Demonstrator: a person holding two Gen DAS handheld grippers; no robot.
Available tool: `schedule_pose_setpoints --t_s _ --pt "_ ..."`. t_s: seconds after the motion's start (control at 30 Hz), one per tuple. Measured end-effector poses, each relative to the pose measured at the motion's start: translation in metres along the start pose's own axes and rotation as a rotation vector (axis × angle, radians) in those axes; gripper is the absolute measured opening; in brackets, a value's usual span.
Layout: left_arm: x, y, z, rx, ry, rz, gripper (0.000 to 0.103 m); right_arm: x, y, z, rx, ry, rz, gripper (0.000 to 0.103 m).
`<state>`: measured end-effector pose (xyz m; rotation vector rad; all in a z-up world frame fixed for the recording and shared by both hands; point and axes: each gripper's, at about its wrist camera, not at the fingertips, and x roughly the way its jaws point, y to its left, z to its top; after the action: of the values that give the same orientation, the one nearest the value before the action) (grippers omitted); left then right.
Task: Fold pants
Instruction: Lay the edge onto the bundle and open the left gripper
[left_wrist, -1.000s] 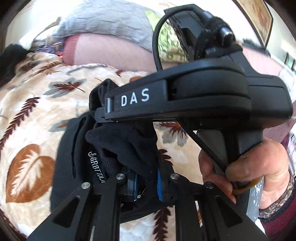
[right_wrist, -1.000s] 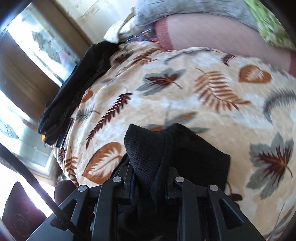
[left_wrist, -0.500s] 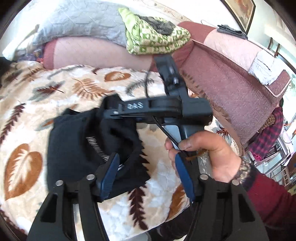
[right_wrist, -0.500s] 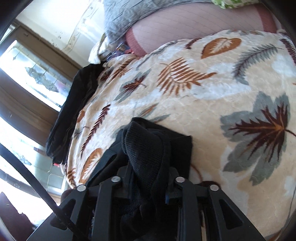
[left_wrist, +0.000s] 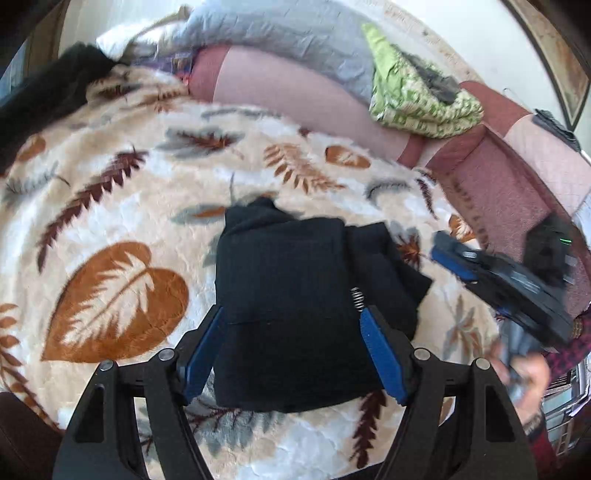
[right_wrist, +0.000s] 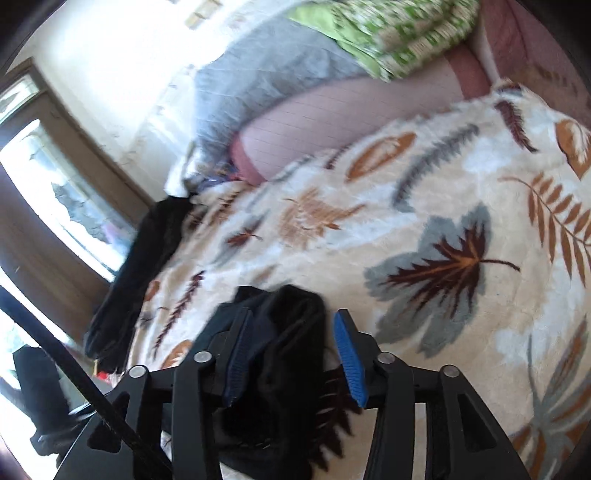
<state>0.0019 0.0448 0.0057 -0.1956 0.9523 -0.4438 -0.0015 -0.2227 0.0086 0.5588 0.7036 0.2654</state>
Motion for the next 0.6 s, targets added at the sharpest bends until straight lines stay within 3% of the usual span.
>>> schedule_pose_setpoints --t_s 0.1,0.27,0.3,0.37,0.6 --pt "0.017 0.003 -0.009 -0.009 0.055 0.050 0.073 0.002 0.027 -0.012 -0.077 0.030 0.060 0.046" --pt "0.005 0.001 -0.013 -0.002 0.026 0.036 0.073 0.036 0.049 -0.040 -0.190 0.145 -0.035 0.047" --pt "0.003 0.002 -0.012 -0.006 0.021 0.035 0.073 0.041 0.049 -0.044 -0.186 0.163 -0.017 0.044" --pt "-0.003 0.006 -0.009 -0.022 0.007 0.038 0.073 0.045 0.048 -0.049 -0.162 0.189 0.020 0.004" --pt "-0.002 0.008 -0.001 -0.012 -0.005 0.043 0.074 0.011 0.023 -0.049 -0.056 0.120 0.004 0.004"
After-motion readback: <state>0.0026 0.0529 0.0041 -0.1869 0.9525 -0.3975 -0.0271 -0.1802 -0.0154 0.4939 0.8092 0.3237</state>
